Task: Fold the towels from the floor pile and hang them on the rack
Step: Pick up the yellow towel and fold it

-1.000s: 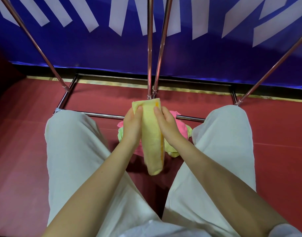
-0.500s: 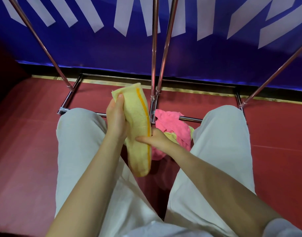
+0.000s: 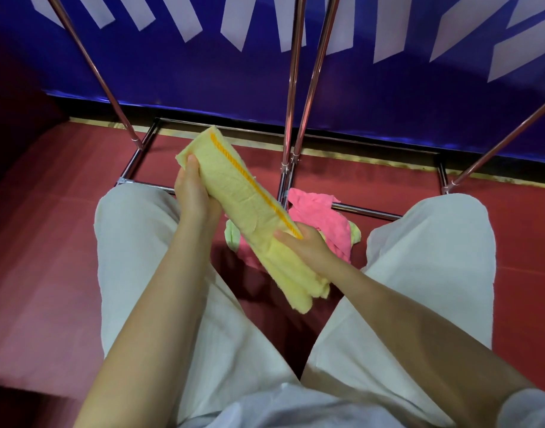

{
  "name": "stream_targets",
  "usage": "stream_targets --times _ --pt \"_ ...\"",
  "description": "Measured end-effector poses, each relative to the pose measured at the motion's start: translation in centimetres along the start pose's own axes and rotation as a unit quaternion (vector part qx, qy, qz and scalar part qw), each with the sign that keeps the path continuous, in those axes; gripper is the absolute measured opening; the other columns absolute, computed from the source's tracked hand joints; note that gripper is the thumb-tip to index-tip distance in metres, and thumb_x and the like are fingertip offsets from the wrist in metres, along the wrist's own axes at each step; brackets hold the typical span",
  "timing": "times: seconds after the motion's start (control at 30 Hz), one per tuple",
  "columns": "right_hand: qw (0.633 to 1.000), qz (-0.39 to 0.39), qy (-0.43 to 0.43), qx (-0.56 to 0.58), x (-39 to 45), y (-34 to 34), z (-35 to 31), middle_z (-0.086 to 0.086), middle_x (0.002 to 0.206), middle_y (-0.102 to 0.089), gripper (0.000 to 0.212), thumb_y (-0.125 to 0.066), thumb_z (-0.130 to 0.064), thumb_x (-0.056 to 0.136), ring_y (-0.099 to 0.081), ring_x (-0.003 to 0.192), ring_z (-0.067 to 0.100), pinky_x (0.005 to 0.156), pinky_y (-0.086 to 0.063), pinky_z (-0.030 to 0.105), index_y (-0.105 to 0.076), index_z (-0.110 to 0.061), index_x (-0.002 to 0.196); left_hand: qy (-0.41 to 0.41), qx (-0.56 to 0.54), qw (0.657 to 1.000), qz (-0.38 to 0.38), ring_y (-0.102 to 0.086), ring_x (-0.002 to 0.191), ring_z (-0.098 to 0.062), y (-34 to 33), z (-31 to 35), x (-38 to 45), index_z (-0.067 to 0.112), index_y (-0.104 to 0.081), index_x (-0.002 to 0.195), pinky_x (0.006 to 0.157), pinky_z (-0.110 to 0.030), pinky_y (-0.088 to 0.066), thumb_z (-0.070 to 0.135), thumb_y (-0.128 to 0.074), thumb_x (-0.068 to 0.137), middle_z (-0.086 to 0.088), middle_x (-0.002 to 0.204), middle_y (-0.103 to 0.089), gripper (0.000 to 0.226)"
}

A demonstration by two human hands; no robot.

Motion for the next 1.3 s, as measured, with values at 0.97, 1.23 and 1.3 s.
stream_targets --times 0.97,1.23,1.3 --pt "0.985 0.102 0.104 -0.091 -1.2 1.9 -3.7 -0.001 0.09 -0.07 0.024 -0.072 -0.035 0.082 -0.065 0.087 0.015 0.081 -0.051 0.036 -0.068 -0.017 0.095 0.046 -0.013 0.999 -0.023 -0.065 0.109 -0.028 -1.9 -2.2 0.0 0.009 -0.061 0.113 0.093 -0.045 -0.054 0.031 -0.043 0.103 -0.017 0.121 -0.065 0.03" --pt "0.974 0.14 0.152 -0.099 -1.0 7.4 -7.7 -0.012 0.098 -0.062 0.02 -0.062 -0.014 0.091 -0.054 0.088 -0.012 0.079 -0.038 0.005 -0.066 -0.012 0.11 0.0 0.052 0.998 -0.033 -0.063 0.093 -0.016 -3.7 -2.3 1.4 0.013 -0.054 0.122 0.068 -0.028 -0.055 0.012 -0.041 0.1 -0.007 0.109 -0.063 0.025" --pt "0.967 0.171 0.168 -0.081 -0.7 9.5 -9.2 -0.01 0.104 -0.062 0.023 -0.06 -0.008 0.09 -0.054 0.092 -0.011 0.081 -0.036 0.0 -0.064 -0.011 0.113 -0.036 0.072 0.995 -0.058 -0.06 0.091 -0.015 -5.3 -1.8 2.0 0.016 -0.048 0.132 0.069 -0.026 -0.053 0.005 -0.041 0.098 -0.006 0.114 -0.059 0.037"
Point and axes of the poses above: each hand's wrist, its own x-axis towards the middle knuckle, its own y-axis out of the back of the hand, z = x × y, the point moved 7 cm from there along x, towards the middle knuckle
